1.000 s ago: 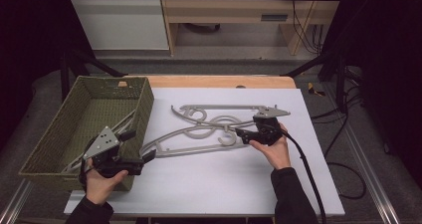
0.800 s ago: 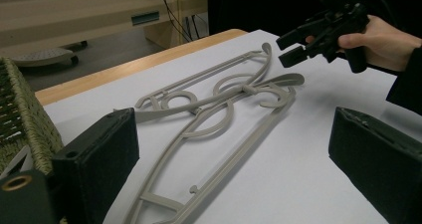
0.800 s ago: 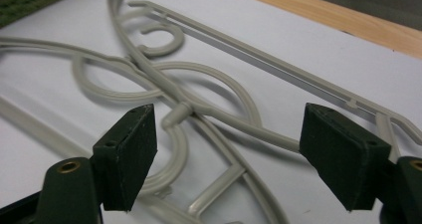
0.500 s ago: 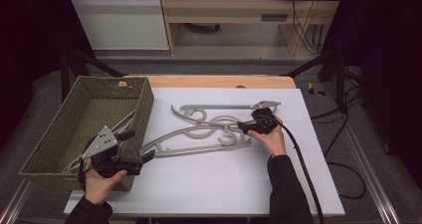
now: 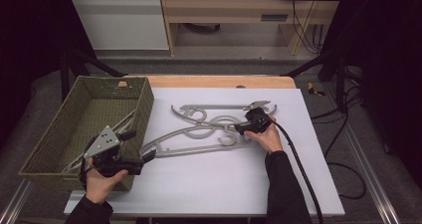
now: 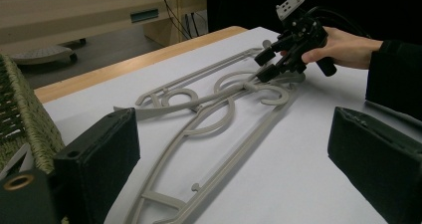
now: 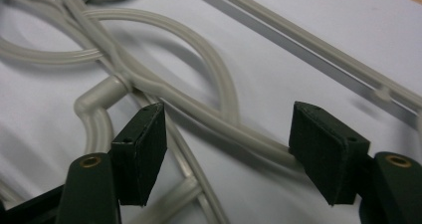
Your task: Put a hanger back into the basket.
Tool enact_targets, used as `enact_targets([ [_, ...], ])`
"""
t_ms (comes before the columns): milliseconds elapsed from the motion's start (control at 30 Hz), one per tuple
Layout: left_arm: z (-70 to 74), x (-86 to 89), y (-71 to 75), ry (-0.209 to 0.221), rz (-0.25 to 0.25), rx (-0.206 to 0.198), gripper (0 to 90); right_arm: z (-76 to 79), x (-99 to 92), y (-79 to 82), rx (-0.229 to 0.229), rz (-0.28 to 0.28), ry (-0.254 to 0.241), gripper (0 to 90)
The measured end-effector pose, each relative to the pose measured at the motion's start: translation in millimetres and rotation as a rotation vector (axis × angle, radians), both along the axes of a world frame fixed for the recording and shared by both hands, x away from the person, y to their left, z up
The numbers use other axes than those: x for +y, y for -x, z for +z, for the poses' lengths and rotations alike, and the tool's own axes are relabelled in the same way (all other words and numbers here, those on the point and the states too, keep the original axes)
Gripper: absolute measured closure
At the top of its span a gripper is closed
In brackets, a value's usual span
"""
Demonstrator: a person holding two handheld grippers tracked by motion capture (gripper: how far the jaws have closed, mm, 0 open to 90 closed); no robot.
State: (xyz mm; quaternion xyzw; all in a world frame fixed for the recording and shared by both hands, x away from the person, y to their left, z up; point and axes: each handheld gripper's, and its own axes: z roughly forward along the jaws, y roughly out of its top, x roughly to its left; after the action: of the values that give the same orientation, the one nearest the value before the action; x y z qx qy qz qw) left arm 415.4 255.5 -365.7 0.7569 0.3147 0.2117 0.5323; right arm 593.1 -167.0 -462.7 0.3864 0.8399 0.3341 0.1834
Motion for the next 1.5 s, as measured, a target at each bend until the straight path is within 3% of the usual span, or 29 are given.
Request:
enact_targets([
  [167, 1.7, 0.9, 1.4, 0.003, -0.004, -0.007, 5.8, -4.7, 15.3, -4.7, 0.018, 0.038, 0.062, 33.0],
  [233, 2.1, 1.5, 1.4, 0.006, -0.003, -0.008, 5.9, -4.6, 15.3, -4.3, 0.041, 0.015, 0.03, 35.5],
  [333, 1.1, 1.2, 0.8, 0.004, -0.002, -0.003, 6.0, -2.2, 12.2, -4.3, 0.048, 0.04, 0.029, 42.6],
  [467, 0.0, -1.0, 0.5, -0.001, -0.008, -0.002, 6.0, 5.4, 6.5, -3.4, 0.053, 0.044, -0.006, 60.6],
  [533, -0.1, -1.3, 0.5, -0.009, -0.01, 0.001, 6.1, 7.6, 4.0, -3.2, 0.052, 0.043, -0.014, 65.3],
  [600, -0.4, -1.3, 0.3, -0.008, -0.011, 0.002, 6.1, 7.8, 4.3, -2.7, 0.05, 0.04, -0.013, 63.0],
  [667, -0.7, -1.5, 0.2, -0.008, -0.012, 0.003, 6.1, 5.8, 6.6, -2.6, 0.062, 0.039, -0.001, 53.2],
  [833, -1.0, -2.2, 0.0, -0.012, -0.018, 0.004, 6.2, -0.7, 10.4, -4.1, 0.056, 0.059, 0.018, 46.8],
  [1000, -2.1, -3.5, -0.3, -0.013, -0.022, 0.006, 6.3, -0.7, 11.0, -3.3, 0.054, 0.067, 0.022, 53.6],
  [1133, -2.1, -3.6, -0.3, -0.014, -0.025, 0.005, 6.4, 2.6, 7.9, -3.1, 0.12, 0.047, -0.035, 66.6],
  [1200, -2.4, -3.6, -0.5, -0.014, -0.024, 0.006, 6.5, 4.4, 6.3, -2.3, 0.121, 0.042, -0.024, 69.6],
  [1367, -2.8, -4.2, -0.6, -0.022, -0.03, 0.011, 6.6, 6.6, 7.3, 0.0, 0.114, 0.046, 0.002, 70.9],
  [1433, -3.2, -4.9, -0.9, -0.024, -0.033, 0.011, 6.6, 6.2, 7.1, -0.6, 0.117, 0.043, -0.01, 70.7],
  [1467, -3.5, -5.2, -1.0, -0.024, -0.034, 0.012, 6.7, 5.9, 7.1, -1.1, 0.126, 0.033, -0.019, 68.7],
  [1500, -3.6, -5.4, -1.1, -0.026, -0.034, 0.012, 6.7, 4.2, 7.2, -2.4, 0.122, 0.025, -0.021, 60.5],
])
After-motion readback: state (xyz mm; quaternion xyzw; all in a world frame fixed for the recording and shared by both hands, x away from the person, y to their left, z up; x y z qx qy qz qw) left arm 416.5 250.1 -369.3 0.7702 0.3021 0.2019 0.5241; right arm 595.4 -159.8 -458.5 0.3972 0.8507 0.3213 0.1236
